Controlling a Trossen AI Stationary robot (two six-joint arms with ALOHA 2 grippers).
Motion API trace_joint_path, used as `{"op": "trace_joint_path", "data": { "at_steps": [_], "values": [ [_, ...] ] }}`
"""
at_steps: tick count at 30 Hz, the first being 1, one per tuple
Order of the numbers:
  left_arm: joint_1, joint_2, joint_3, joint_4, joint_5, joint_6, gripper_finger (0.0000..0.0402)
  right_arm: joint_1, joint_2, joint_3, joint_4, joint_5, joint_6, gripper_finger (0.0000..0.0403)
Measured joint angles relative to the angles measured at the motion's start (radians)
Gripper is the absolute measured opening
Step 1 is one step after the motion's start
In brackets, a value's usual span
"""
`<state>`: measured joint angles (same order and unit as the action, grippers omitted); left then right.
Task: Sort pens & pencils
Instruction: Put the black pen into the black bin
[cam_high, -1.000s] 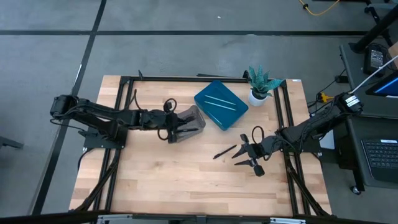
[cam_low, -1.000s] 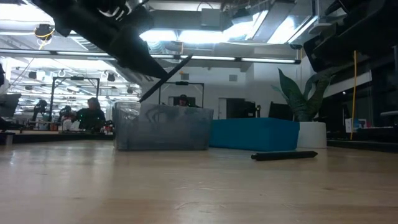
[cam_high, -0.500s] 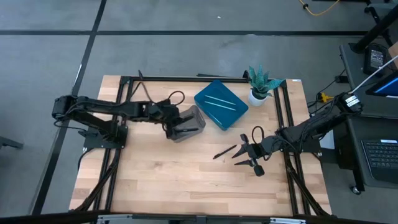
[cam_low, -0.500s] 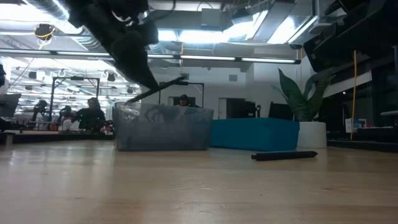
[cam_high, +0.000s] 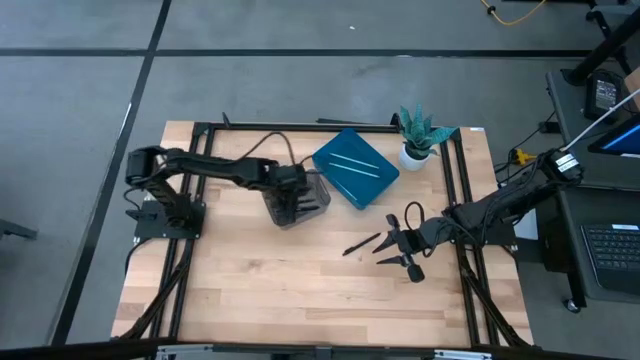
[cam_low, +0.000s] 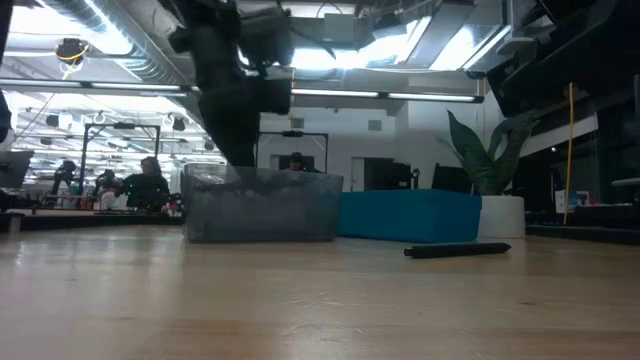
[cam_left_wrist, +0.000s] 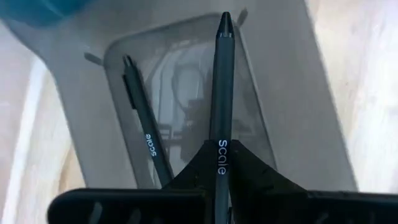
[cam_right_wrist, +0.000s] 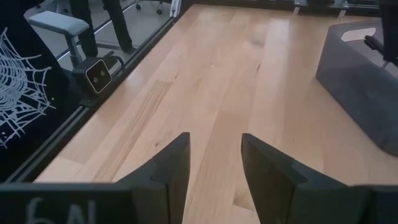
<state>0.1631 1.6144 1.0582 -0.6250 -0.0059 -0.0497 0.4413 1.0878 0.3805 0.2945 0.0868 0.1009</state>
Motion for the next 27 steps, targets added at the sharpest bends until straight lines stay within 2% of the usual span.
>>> {"op": "trace_joint_path", "data": {
  "at_steps": [5, 11, 19, 27],
  "values": [
    [0.003, 0.062, 0.047, -0.031, 0.002, 0.034, 0.0012, 0.0, 0.0, 0.0, -0.01, 0.0, 0.002, 0.0145],
    [0.02, 0.07, 0.048, -0.049, 0.044, 0.034, 0.0012, 0.0, 0.0, 0.0, -0.017, 0.0, 0.001, 0.0145],
    [0.021, 0.07, 0.048, -0.041, 0.038, 0.036, 0.0077, 0.0, 0.0, 0.0, -0.019, 0.0, 0.003, 0.0145],
    [0.02, 0.069, 0.048, -0.04, 0.038, 0.071, 0.0077, 0.0, 0.0, 0.0, -0.019, 0.0, 0.003, 0.0145]
  ]
}}
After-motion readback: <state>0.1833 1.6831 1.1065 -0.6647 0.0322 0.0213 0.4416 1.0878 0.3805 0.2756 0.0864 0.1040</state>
